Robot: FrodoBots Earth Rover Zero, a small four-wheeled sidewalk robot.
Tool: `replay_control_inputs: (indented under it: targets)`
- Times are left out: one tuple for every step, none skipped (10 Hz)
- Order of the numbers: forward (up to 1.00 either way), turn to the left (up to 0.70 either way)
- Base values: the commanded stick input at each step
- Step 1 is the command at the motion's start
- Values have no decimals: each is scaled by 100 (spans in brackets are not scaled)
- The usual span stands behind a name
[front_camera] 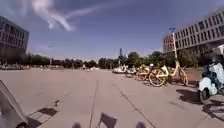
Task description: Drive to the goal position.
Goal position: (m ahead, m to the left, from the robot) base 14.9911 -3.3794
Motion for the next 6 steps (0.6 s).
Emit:
replay_control_inputs:
  targets:
    - [70,7]
    - [70,7]
    - [70,1]
    - [70,-7]
    - [70,-6]
    - [70,7]
